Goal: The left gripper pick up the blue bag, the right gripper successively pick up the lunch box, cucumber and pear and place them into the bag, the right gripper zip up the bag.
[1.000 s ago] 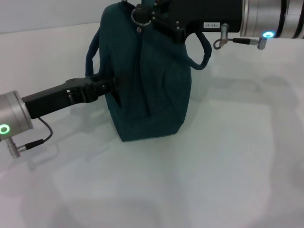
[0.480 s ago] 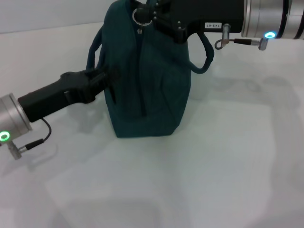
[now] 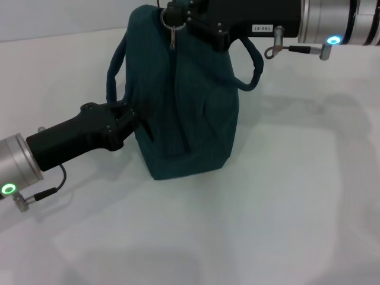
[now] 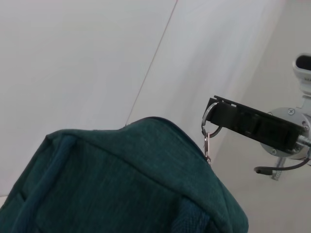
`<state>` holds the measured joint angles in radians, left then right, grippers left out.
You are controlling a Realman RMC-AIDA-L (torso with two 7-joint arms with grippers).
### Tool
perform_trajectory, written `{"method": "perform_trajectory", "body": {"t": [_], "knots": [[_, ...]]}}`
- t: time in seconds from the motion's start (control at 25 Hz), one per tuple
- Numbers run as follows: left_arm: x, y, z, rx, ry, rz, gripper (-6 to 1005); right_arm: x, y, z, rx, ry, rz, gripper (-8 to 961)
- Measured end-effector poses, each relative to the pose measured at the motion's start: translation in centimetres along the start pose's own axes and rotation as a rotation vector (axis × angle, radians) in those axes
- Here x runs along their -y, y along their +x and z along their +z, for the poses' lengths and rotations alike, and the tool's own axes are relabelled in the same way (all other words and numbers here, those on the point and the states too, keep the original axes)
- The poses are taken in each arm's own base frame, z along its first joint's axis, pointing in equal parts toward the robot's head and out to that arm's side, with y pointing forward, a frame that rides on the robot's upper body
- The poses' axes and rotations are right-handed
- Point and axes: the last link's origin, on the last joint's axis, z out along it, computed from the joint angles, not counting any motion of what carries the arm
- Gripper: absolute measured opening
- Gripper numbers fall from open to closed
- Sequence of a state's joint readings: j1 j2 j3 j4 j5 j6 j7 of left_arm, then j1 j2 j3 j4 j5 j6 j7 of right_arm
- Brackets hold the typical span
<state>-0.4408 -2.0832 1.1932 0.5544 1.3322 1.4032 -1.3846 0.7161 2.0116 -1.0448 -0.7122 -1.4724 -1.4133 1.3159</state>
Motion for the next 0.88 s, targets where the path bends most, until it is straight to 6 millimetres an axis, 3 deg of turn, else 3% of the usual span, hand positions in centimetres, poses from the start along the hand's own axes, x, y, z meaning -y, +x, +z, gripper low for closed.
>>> {"method": "perform_trajectory", "body": {"t": [0.48,0.88], "knots": [[-0.6,-0.7,-0.3,0.019,-0.038,-0.010,58,-0.4,0.2,-0.2,0.013,-0.017,0.037,111],[-1.7,-1.6,-1.2,0.136,-0.148,0.027,56,0.5,0.3,-0.1,0.008,0.041,0.044,114]]}}
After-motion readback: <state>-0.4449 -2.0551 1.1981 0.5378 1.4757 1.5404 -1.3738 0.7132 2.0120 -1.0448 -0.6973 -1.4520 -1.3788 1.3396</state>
